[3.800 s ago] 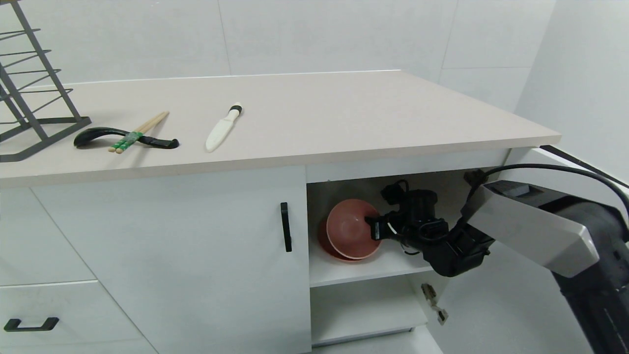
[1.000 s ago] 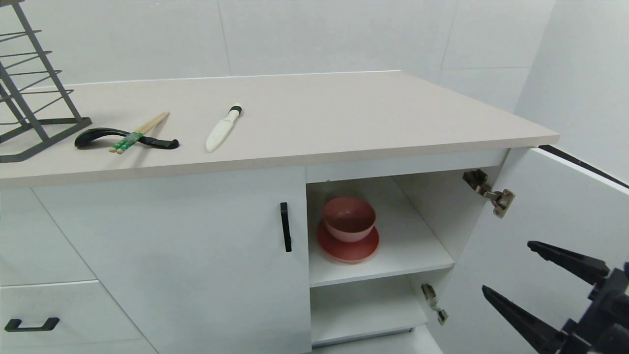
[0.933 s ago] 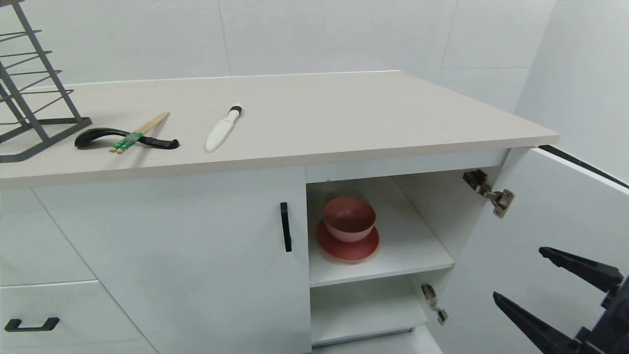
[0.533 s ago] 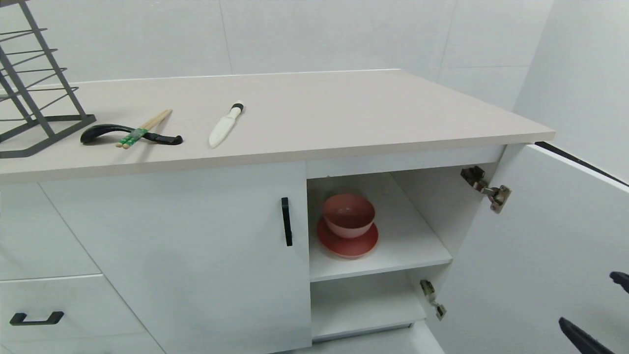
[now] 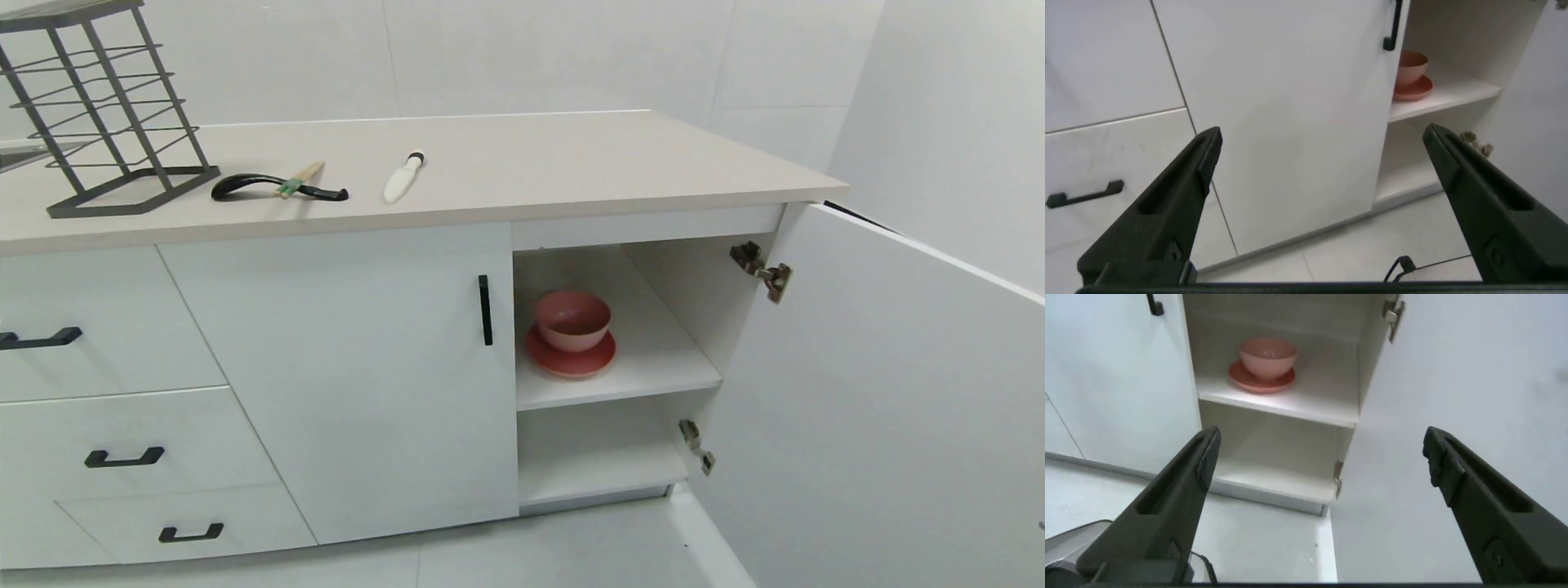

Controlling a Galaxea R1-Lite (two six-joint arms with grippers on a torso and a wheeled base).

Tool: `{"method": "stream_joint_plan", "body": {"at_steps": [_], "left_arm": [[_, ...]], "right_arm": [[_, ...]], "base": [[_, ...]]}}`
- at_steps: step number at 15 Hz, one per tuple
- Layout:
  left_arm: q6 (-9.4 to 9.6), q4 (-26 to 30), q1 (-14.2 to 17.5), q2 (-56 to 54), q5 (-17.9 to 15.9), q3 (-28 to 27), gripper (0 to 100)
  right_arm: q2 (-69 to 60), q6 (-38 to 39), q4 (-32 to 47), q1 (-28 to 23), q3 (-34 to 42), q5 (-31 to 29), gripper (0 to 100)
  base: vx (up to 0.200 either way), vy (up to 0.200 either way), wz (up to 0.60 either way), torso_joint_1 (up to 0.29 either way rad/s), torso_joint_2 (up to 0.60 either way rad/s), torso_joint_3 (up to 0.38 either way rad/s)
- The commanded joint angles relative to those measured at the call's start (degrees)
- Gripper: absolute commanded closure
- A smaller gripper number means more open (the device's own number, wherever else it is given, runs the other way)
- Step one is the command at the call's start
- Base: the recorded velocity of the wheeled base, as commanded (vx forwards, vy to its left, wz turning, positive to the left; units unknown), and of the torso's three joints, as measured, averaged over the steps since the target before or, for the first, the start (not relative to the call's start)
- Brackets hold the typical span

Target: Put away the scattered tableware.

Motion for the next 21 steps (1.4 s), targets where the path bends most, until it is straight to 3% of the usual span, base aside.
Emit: {"method": "stream_joint_plan", "body": {"at_steps": [1, 5, 8, 12, 13, 14, 15, 16, 21], "left_arm": [[0.02, 0.0, 0.1, 0.0, -0.1, 0.0, 0], [0.1, 0.0, 0.1, 0.0, -0.1, 0.0, 0], [2.13, 0.0, 0.0, 0.0, -0.1, 0.0, 0], [1.95, 0.0, 0.1, 0.0, 0.3, 0.0, 0], [2.3, 0.0, 0.0, 0.0, 1.1, 0.0, 0], [3.71, 0.0, 0.1, 0.0, 4.8, 0.0, 0], [5.29, 0.0, 0.1, 0.0, 9.1, 0.0, 0], [6.52, -0.1, 0.1, 0.0, 15.7, 0.0, 0], [5.82, 0.0, -0.1, 0.4, 15.3, -0.2, 0]], "right_arm": [[-7.5, 0.7, 3.7, -2.0, 0.6, -0.2, 0], [-7.5, 2.4, 4.7, -2.1, 0.6, -1.7, 0], [-7.6, 4.7, 9.5, -2.0, 0.7, -4.7, 0], [-7.6, 8.7, 10.8, -2.7, 0.6, -6.7, 0], [-7.6, 8.7, 10.8, -2.7, 0.6, -6.7, 0], [-7.6, 8.7, 10.8, -2.7, 0.6, -6.7, 0], [-7.6, 8.7, 10.8, -2.7, 0.6, -6.7, 0], [-7.6, 9.0, 10.7, -2.8, 0.6, -6.7, 0], [-7.6, 8.7, 10.8, -2.9, 0.6, -8.7, 0]], "base": [[-0.2, 0.0, 0.0, -0.002, 0.0, 0.002], [0.0, 0.0, 0.0, 0.0, 0.0, 0.0], [-0.2, 0.0, 0.0, 0.009, 0.0, 0.001], [-0.2, 0.0, 0.0, 0.002, 0.0, 0.001], [-0.2, 0.0, 0.0, 0.012, 0.01, -0.002], [-0.2, 0.0, 0.0, 0.012, 0.0, 0.002], [0.0, 0.0, 0.0, 0.0, 0.0, 0.0], [0.0, 0.0, 0.0, 0.0, 0.0, 0.0], [0.0, 0.0, 0.0, 0.0, 0.0, 0.0]]}}
